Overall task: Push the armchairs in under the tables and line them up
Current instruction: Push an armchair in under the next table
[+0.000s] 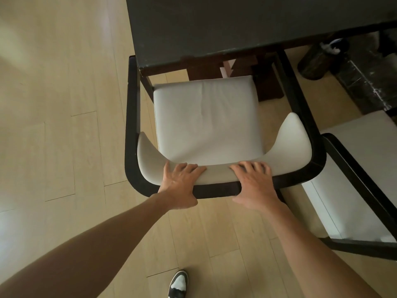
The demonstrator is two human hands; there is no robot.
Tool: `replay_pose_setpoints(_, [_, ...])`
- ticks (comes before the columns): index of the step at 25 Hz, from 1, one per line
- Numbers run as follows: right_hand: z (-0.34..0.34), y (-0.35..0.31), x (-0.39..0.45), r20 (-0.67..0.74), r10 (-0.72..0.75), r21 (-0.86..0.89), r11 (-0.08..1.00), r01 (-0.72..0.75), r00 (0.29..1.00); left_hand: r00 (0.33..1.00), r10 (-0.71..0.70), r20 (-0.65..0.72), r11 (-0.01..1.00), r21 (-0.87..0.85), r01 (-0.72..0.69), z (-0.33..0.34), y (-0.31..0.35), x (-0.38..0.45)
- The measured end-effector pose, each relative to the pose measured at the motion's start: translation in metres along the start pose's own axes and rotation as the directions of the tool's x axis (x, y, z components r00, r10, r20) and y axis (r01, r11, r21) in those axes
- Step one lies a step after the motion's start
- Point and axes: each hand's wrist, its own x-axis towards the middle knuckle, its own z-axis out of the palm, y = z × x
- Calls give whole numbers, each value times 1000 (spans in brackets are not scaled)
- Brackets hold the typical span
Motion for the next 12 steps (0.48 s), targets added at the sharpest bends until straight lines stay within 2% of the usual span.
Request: replay_pose_setpoints(12, [-4, 3, 12, 10, 0, 1, 1000, 0, 1000, 1000, 3, -3, 1000, 5, -3, -6, -5, 12])
